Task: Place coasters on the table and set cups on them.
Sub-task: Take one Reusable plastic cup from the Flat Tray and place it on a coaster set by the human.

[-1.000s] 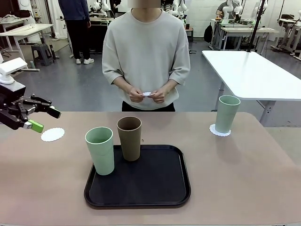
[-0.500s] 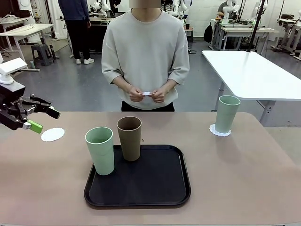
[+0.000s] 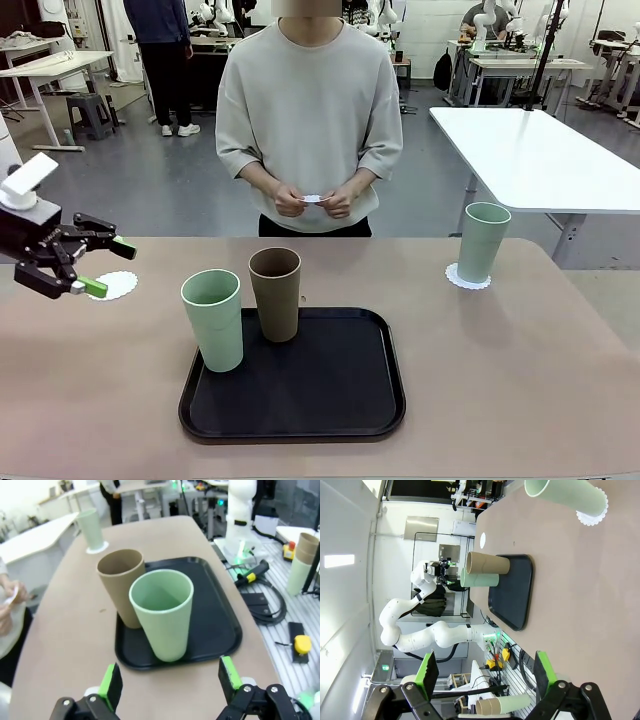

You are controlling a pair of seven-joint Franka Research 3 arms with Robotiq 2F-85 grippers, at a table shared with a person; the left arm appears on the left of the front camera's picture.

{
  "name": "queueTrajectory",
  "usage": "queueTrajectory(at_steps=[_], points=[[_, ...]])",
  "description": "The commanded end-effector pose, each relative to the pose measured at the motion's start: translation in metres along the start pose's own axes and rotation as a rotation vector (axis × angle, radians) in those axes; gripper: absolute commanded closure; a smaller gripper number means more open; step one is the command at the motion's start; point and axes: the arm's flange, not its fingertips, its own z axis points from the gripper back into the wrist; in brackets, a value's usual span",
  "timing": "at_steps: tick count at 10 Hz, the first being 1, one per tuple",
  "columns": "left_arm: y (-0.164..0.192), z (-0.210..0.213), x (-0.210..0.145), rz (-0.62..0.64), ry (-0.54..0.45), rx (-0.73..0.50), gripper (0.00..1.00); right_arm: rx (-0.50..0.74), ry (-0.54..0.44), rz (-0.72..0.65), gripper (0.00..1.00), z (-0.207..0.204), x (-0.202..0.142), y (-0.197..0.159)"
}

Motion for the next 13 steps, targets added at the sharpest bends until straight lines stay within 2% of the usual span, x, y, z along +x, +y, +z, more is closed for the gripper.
queueTrajectory(at_steps=[1, 5, 9, 13], points=[[0.011, -0.016, -0.021, -0.026, -0.047, 0.028, 0.00, -0.001, -0.001, -0.016, 0.00, 0.000, 0.000, 0.001], [0.035, -0.047, -0.052, 0.054, -0.152, 0.005, 0.00, -0.001, -0.001, -0.016, 0.00, 0.000, 0.000, 0.001], [0.030, -0.072, -0.063, 0.065, -0.130, -0.074, 0.00, -0.001, -0.001, -0.016, 0.00, 0.000, 0.000, 0.001], [0.017, -0.080, -0.066, 0.035, -0.172, -0.097, 0.00, -0.001, -0.001, -0.016, 0.00, 0.000, 0.000, 0.001]])
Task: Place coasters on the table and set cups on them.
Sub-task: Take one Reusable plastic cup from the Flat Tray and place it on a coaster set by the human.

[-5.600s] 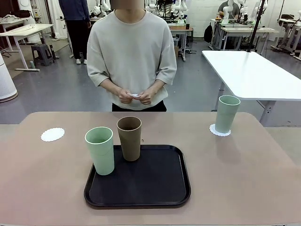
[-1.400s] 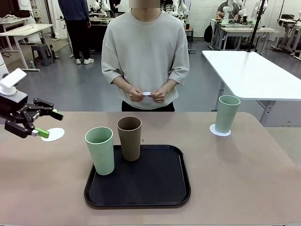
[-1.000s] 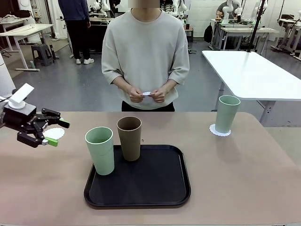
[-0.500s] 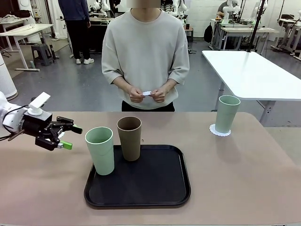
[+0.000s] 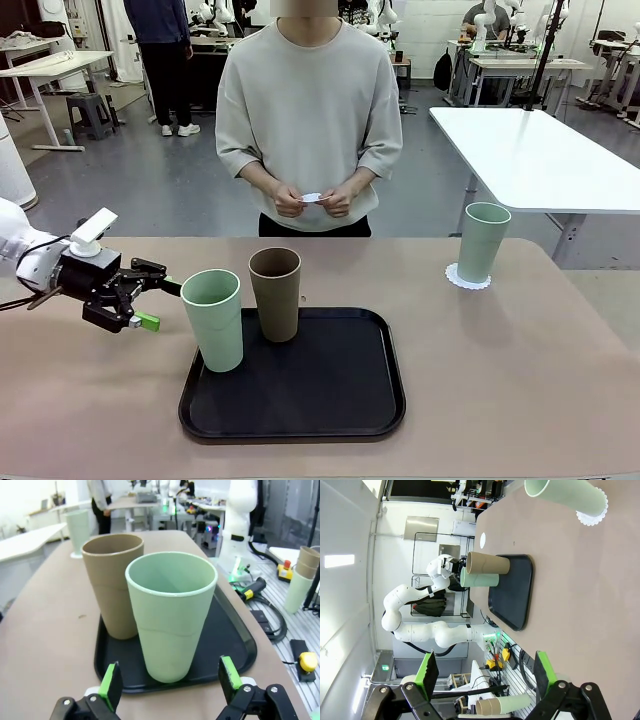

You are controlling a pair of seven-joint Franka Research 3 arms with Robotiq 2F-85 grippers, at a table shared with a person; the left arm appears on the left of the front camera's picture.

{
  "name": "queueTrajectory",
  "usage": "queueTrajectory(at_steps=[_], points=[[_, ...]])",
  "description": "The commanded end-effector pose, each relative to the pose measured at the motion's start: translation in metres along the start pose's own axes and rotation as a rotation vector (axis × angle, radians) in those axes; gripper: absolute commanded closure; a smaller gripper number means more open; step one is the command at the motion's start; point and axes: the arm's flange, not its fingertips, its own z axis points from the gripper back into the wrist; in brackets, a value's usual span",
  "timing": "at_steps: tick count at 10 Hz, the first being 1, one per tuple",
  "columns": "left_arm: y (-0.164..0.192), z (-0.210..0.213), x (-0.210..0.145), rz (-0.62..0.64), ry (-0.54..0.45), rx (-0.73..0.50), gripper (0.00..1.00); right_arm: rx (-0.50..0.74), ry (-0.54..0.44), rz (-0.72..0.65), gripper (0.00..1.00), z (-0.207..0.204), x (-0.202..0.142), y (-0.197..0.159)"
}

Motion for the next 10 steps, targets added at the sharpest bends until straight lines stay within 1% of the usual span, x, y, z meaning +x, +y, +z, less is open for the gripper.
queueTrajectory(at_steps=[1, 6, 7, 9, 10], points=[[0.0023, 0.0011, 0.0010, 0.010, 0.008, 0.006, 0.00, -0.001, -0.001, -0.016, 0.00, 0.0005, 0.0000, 0.0005], [0.0023, 0.0011, 0.0010, 0.010, 0.008, 0.006, 0.00, -0.001, -0.001, -0.016, 0.00, 0.0005, 0.0000, 0.0005], [0.0005, 0.0005, 0.0003, 0.003, 0.001, 0.001, 0.00, -0.001, -0.001, -0.016, 0.00, 0.0005, 0.0000, 0.0005], [-0.0028, -0.0047, -0.0030, -0.039, -0.020, -0.048, 0.00, -0.001, -0.001, -0.016, 0.00, 0.0005, 0.0000, 0.0005], [-0.0027, -0.0045, -0.0034, -0.048, -0.023, -0.046, 0.00, -0.001, -0.001, -0.016, 0.00, 0.0005, 0.0000, 0.0005]])
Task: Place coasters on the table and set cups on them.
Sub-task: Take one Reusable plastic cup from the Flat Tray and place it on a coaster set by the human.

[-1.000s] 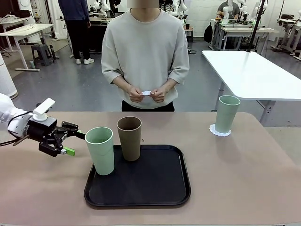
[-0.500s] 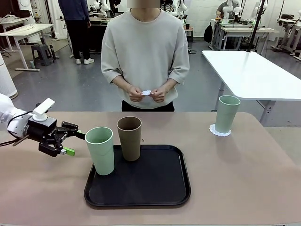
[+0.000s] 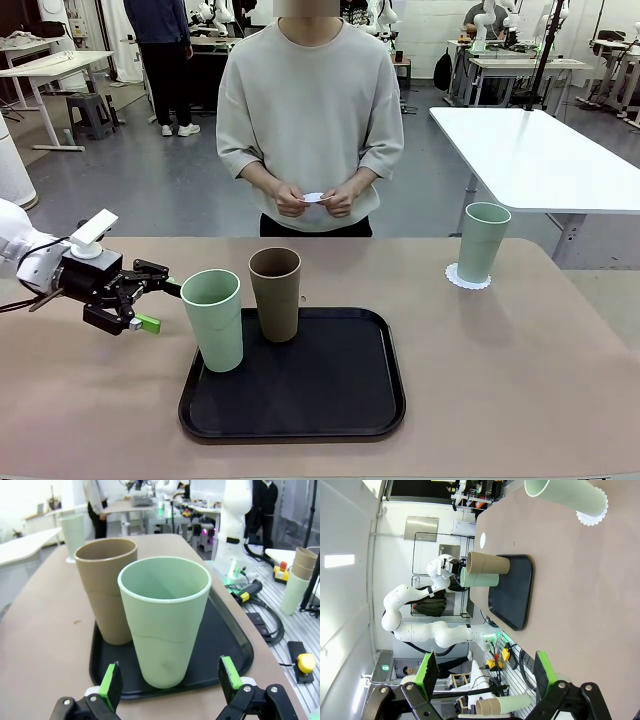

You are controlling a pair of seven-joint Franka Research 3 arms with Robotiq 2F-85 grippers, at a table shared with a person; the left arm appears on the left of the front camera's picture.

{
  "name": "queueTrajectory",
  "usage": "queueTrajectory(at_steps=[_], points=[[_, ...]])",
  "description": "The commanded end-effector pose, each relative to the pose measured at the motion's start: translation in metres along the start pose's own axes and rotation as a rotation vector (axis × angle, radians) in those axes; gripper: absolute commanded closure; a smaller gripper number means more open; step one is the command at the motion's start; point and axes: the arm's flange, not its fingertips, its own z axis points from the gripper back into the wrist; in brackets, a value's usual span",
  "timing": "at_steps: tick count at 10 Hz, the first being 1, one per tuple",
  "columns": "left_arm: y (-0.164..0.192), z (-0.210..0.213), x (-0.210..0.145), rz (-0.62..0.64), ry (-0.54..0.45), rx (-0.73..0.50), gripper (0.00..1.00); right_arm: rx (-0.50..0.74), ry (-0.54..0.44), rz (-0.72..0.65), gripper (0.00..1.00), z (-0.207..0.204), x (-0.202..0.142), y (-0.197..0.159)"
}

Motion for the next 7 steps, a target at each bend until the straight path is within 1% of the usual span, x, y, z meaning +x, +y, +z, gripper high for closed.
queueTrajectory(at_steps=[1, 7], points=[[0.000, 0.000, -0.006, -0.056, -0.016, -0.008, 0.00, -0.001, -0.001, -0.016, 0.00, 0.000, 0.000, 0.000], [0.007, -0.026, -0.008, -0.082, -0.050, 0.017, 0.00, -0.001, -0.001, -0.016, 0.00, 0.000, 0.000, 0.000]])
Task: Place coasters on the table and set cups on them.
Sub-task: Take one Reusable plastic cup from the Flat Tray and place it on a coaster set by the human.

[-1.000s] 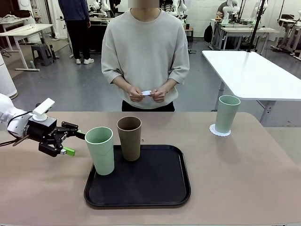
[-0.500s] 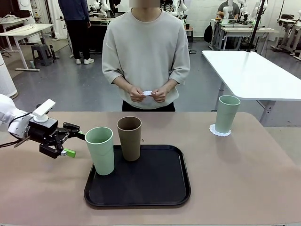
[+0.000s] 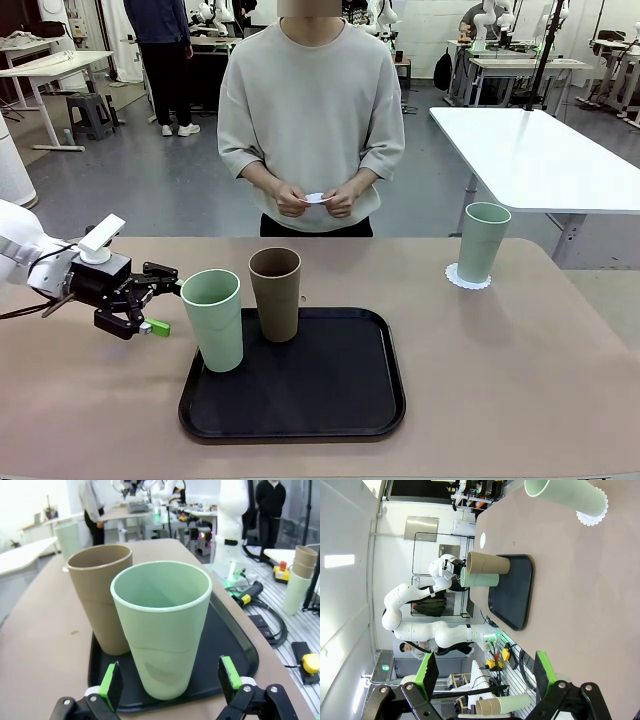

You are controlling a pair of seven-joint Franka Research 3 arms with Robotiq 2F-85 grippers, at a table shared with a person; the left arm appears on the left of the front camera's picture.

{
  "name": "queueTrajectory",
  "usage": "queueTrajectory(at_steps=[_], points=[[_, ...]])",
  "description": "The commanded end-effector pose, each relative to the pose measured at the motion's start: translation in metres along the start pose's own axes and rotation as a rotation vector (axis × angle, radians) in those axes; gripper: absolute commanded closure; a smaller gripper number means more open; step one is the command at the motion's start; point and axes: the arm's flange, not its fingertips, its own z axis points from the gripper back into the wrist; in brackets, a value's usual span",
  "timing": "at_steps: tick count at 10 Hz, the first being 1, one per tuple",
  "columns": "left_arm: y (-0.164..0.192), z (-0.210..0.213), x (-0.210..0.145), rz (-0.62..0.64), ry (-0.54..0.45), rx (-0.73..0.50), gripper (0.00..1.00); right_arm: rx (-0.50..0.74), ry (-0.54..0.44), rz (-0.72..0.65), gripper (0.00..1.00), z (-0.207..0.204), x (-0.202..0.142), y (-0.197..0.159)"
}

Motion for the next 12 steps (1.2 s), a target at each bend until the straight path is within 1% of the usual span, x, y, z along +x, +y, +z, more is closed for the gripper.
queueTrajectory(at_steps=[1, 6, 12], points=[[0.006, -0.011, -0.007, -0.041, -0.023, 0.027, 0.00, -0.001, -0.001, -0.016, 0.00, 0.000, 0.000, 0.000], [0.013, -0.027, -0.012, -0.032, -0.028, -0.001, 0.00, -0.001, -0.001, -0.016, 0.00, 0.000, 0.000, 0.000], [0.026, -0.033, -0.026, -0.076, -0.075, -0.037, 0.00, -0.001, -0.001, -0.016, 0.00, 0.000, 0.000, 0.000]])
